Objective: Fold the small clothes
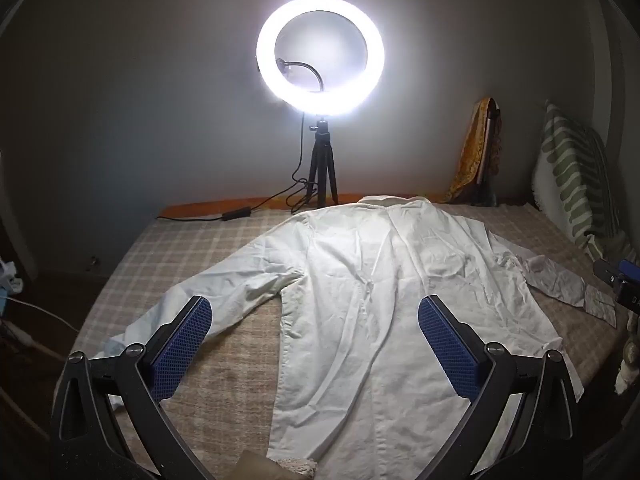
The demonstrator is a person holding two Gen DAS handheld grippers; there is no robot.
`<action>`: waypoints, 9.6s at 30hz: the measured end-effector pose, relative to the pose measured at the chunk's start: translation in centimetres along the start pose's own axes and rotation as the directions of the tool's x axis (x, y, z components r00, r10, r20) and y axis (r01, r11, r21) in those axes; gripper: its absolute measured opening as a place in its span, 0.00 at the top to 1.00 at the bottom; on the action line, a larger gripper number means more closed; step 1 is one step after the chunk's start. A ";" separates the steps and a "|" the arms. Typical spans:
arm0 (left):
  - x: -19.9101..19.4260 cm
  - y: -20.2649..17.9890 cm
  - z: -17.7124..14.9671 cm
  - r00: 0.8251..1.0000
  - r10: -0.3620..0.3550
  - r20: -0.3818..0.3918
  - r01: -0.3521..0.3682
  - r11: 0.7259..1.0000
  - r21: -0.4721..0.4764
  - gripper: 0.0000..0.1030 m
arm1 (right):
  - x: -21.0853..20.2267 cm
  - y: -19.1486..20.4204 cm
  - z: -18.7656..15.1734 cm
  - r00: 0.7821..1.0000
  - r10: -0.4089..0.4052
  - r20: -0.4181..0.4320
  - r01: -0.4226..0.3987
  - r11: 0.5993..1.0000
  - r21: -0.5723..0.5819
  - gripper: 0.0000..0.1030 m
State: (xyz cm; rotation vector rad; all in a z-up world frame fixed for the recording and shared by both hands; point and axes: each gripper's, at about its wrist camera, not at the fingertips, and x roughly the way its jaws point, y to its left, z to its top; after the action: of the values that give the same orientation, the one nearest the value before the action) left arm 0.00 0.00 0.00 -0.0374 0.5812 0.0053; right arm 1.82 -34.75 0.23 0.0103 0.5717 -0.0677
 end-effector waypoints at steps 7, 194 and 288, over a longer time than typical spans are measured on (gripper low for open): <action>-0.8 0.1 0.0 1.000 0.004 0.005 -0.004 1.000 -0.001 0.00 | -0.8 0.1 0.2 1.000 -0.011 0.000 0.011 1.000 -0.006 0.00; 5.4 34.7 -12.1 0.926 0.053 -0.373 -0.209 0.896 -0.392 0.67 | 20.6 42.2 5.1 0.758 0.318 -0.569 -0.464 0.877 -0.127 0.36; 1.4 -4.4 -11.0 0.861 -0.338 -0.380 0.465 0.825 0.320 0.92 | 32.9 28.6 3.6 0.636 0.450 -0.627 -0.457 0.874 0.163 0.89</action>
State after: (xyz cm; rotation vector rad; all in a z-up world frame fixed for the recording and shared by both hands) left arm -4.83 -4.80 -9.82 0.2461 0.8708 -0.5515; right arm 33.29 -8.33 -14.80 0.1764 1.2650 0.4616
